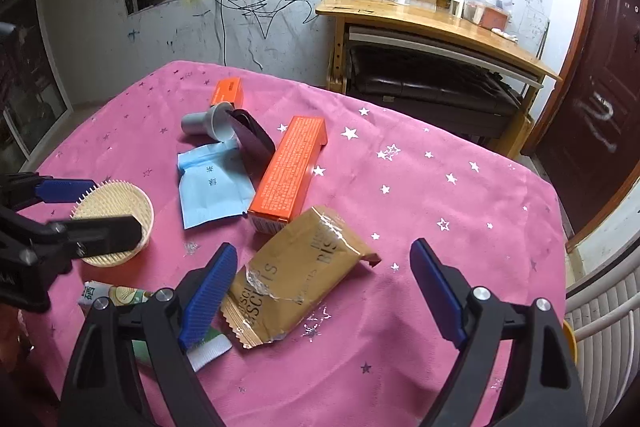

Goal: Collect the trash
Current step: 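Move both grippers back over the remaining trash on the table, then grasp the round beige scrubber pad with the left gripper while the right grasps the gold wrapper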

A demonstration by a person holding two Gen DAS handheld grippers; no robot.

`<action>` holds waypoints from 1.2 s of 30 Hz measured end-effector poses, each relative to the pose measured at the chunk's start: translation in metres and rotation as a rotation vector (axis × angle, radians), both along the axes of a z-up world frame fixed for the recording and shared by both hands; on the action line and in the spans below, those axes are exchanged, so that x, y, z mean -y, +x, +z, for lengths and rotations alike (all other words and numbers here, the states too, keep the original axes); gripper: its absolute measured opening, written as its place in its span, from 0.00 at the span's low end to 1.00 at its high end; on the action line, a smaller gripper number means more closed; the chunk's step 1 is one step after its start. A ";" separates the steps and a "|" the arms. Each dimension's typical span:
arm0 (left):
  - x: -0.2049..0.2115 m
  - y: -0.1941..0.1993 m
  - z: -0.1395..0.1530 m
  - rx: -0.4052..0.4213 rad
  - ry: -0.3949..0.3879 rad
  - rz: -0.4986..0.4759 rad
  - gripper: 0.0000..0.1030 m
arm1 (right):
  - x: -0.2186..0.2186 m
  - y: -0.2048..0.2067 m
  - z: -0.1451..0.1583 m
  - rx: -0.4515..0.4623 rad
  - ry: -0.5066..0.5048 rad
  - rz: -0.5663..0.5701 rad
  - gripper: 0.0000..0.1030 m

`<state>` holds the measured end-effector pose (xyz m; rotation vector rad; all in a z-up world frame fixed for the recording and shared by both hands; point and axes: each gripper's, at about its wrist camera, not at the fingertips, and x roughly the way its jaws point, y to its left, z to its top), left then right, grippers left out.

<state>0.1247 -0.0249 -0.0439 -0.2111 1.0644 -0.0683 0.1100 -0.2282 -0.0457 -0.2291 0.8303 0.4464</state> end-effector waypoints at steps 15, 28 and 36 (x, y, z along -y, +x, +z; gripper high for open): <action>0.008 0.006 -0.005 0.012 0.050 0.030 0.71 | -0.003 0.004 -0.006 -0.048 -0.022 0.025 0.52; -0.007 0.001 0.009 0.037 0.006 0.064 0.71 | 0.010 -0.004 0.014 0.014 0.049 0.021 0.25; -0.006 0.000 0.014 0.047 0.010 0.066 0.71 | 0.008 -0.010 0.020 0.045 0.028 0.026 0.04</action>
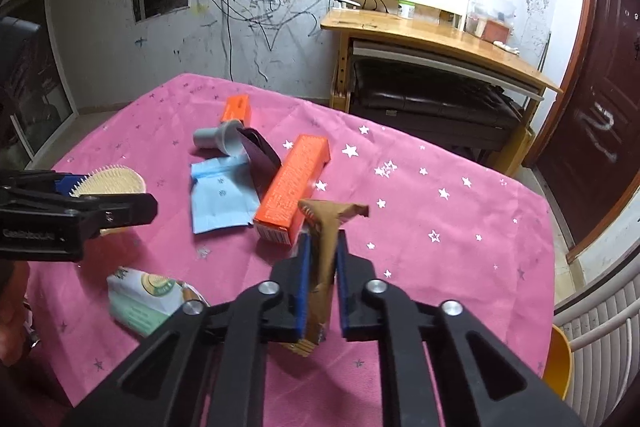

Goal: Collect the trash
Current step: 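Grasp the round beige scrubber pad with the left gripper while the right grasps the gold wrapper, then carry the pad and gold wrapper over the yellow bin and open both grippers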

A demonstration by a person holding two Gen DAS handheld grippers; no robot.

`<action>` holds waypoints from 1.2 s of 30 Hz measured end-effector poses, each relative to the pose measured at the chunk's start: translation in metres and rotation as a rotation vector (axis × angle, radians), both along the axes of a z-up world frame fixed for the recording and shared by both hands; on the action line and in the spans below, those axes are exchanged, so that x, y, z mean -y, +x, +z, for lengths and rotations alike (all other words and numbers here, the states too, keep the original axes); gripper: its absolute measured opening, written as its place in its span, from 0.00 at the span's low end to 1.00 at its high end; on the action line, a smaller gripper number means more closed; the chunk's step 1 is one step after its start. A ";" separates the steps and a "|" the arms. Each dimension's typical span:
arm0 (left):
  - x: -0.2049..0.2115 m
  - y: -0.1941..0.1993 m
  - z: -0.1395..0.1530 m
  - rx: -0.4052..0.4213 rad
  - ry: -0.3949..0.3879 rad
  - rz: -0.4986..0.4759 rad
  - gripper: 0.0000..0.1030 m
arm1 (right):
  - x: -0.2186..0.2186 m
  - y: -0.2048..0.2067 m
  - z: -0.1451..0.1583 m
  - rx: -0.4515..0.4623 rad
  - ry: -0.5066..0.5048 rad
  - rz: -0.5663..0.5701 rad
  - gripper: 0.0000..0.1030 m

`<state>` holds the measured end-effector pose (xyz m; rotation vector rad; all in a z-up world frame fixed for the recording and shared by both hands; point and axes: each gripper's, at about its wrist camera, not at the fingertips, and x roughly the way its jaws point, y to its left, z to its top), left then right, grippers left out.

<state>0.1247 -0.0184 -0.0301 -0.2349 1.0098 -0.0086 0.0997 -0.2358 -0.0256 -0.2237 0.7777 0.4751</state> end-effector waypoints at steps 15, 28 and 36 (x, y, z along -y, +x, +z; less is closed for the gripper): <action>0.016 -0.002 0.026 0.061 0.007 -0.018 0.71 | 0.042 -0.007 0.034 0.050 0.127 -0.057 0.02; 0.101 0.006 0.056 0.127 0.024 -0.188 0.71 | 0.143 -0.012 0.061 0.121 0.232 -0.252 0.02; 0.168 0.011 0.066 0.136 -0.024 -0.313 0.71 | 0.222 -0.019 0.063 0.129 0.310 -0.389 0.02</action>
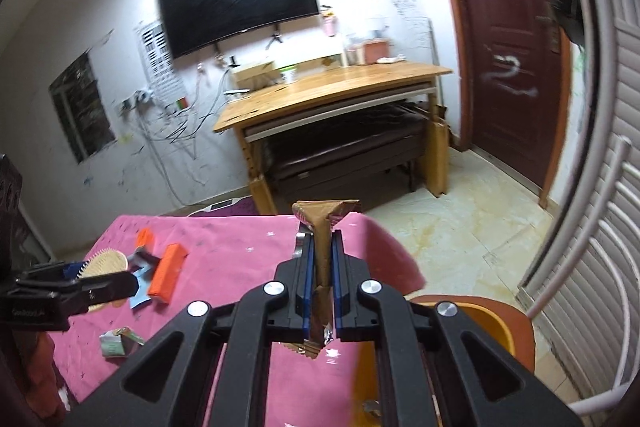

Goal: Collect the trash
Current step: 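Carry the pad and gold wrapper over the yellow bin and open both grippers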

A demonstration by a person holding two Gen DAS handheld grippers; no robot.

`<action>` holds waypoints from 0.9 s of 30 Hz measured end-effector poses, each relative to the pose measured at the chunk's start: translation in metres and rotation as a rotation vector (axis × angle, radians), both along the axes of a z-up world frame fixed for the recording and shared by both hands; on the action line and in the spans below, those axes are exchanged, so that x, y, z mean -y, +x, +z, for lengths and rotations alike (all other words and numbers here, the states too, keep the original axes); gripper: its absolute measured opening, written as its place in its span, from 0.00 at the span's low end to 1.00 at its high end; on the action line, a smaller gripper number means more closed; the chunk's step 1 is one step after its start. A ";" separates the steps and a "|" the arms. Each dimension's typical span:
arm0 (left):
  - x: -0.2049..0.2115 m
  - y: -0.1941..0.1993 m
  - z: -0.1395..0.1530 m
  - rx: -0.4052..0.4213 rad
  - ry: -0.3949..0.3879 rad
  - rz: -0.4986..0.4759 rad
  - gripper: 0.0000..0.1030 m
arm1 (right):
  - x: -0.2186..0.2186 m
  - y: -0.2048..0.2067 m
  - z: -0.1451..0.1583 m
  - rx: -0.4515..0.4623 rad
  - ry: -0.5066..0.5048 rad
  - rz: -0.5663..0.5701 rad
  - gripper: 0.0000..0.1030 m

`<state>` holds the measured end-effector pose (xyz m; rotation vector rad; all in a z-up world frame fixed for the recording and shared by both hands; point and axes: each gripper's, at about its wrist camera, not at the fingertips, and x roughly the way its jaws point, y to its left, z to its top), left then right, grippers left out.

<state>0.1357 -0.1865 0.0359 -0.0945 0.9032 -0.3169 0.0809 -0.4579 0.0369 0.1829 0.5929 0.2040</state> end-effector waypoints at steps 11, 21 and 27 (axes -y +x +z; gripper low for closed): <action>0.086 0.023 -0.014 -0.052 -0.018 -0.099 0.71 | 0.056 -0.004 -0.026 -0.078 -0.018 -0.121 0.02; 0.145 0.040 -0.039 -0.131 -0.048 -0.152 0.71 | 0.070 0.007 -0.063 -0.212 -0.089 -0.197 0.02; 0.160 0.044 -0.053 -0.169 -0.070 -0.141 0.71 | 0.086 0.002 -0.066 -0.203 -0.052 -0.241 0.03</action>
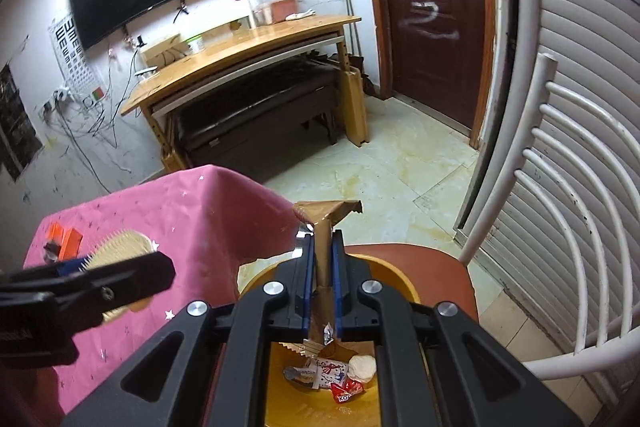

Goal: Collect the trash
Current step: 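Carry the pad and gold wrapper over the yellow bin and open both grippers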

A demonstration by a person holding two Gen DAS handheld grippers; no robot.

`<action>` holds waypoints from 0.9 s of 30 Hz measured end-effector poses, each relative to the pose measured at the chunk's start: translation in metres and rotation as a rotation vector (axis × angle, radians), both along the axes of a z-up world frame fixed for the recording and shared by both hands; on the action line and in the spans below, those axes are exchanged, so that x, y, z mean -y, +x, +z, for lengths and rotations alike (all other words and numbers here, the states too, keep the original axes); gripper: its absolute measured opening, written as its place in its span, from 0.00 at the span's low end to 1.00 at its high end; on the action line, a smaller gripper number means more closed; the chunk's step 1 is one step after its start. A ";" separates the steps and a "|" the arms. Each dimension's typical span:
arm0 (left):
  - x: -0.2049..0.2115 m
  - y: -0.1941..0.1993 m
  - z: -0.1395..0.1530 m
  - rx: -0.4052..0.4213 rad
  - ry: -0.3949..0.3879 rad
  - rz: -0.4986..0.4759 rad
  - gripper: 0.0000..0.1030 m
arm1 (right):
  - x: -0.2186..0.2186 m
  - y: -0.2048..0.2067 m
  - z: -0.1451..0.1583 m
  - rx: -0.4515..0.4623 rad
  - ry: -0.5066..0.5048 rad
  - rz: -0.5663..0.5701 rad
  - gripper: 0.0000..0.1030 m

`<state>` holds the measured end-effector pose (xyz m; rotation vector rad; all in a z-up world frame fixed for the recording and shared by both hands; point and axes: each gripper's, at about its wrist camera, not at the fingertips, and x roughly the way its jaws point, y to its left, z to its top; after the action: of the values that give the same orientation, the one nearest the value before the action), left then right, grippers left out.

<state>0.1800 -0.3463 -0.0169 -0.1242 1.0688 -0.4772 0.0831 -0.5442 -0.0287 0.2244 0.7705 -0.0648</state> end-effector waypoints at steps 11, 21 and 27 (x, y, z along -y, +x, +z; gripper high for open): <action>0.000 0.000 -0.003 -0.005 -0.006 0.000 0.71 | 0.002 0.009 -0.009 -0.067 -0.041 -0.005 0.03; 0.008 0.004 -0.004 -0.009 -0.002 0.004 0.71 | -0.006 0.017 -0.027 -0.153 -0.120 0.018 0.04; 0.018 0.009 -0.008 -0.030 -0.011 0.000 0.71 | -0.001 0.020 -0.039 -0.196 -0.131 0.011 0.04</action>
<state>0.1889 -0.3639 -0.0253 -0.1410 1.0956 -0.4827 0.1032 -0.5434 -0.0674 0.0899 0.9589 -0.1279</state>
